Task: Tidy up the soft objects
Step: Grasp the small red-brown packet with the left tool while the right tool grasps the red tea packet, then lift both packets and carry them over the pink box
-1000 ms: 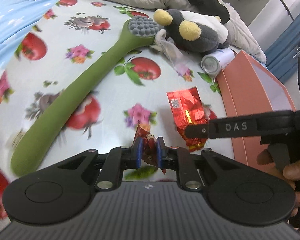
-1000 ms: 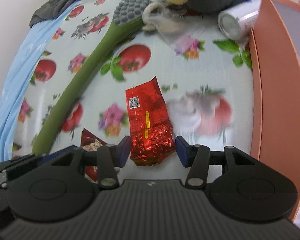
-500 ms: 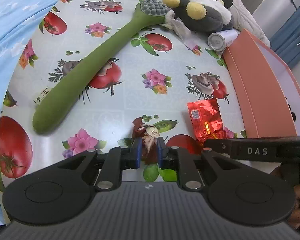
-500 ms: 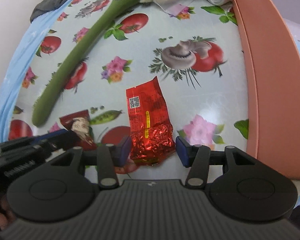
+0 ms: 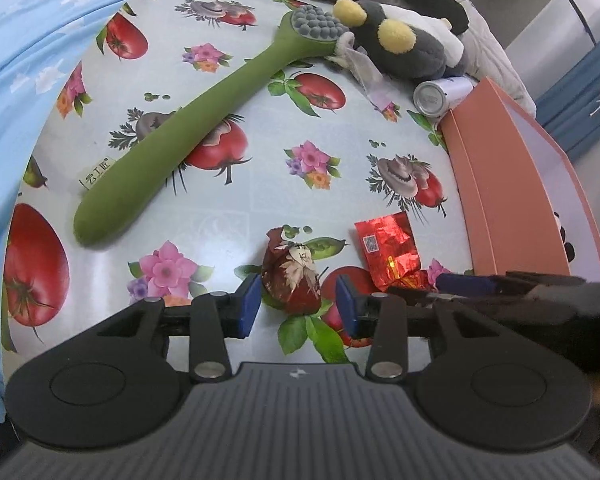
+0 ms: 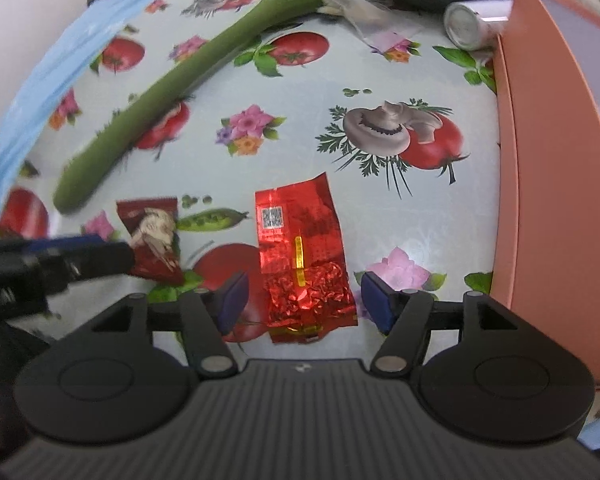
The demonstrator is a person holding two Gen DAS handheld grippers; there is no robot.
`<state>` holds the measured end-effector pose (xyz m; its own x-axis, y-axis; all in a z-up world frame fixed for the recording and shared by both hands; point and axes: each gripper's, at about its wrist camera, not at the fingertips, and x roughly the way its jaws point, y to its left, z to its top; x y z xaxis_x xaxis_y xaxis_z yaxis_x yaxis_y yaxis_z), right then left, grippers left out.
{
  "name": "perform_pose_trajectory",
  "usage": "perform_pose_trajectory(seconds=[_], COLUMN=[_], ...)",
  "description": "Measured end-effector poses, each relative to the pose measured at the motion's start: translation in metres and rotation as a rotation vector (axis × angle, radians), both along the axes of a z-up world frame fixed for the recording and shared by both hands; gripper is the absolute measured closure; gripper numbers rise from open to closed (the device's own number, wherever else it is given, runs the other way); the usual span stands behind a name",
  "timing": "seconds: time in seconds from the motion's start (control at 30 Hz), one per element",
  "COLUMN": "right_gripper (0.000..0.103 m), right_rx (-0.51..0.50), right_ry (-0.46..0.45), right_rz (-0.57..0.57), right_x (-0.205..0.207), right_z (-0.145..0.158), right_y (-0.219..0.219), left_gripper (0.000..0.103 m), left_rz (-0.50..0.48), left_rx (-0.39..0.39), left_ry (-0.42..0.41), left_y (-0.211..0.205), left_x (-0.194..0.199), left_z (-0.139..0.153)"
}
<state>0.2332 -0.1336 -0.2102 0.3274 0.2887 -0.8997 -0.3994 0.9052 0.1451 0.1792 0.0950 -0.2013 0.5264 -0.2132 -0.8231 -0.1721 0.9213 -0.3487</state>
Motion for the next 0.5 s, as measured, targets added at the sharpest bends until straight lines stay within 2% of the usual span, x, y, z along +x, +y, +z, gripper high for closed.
perform_pose_trajectory(seconds=[0.17,0.23,0.5], right_gripper=[0.040,0.049,0.049], right_rx=[-0.051,-0.062,-0.069], right_ry=[-0.023,-0.032,-0.062], right_rz=[0.032,0.024,0.037], right_x=[-0.005,-0.006,-0.008], right_z=[-0.010,-0.011,-0.007], right_y=[0.006,0.005,0.001], left_gripper=[0.056,0.056,0.056], left_rz=[0.009,0.012,0.024], left_rx=[0.014,0.027,0.039], left_ry=[0.005,0.018,0.047], left_y=[-0.003,-0.005,-0.009], left_x=[0.006,0.009,0.021], left_z=[0.000,-0.002,-0.012])
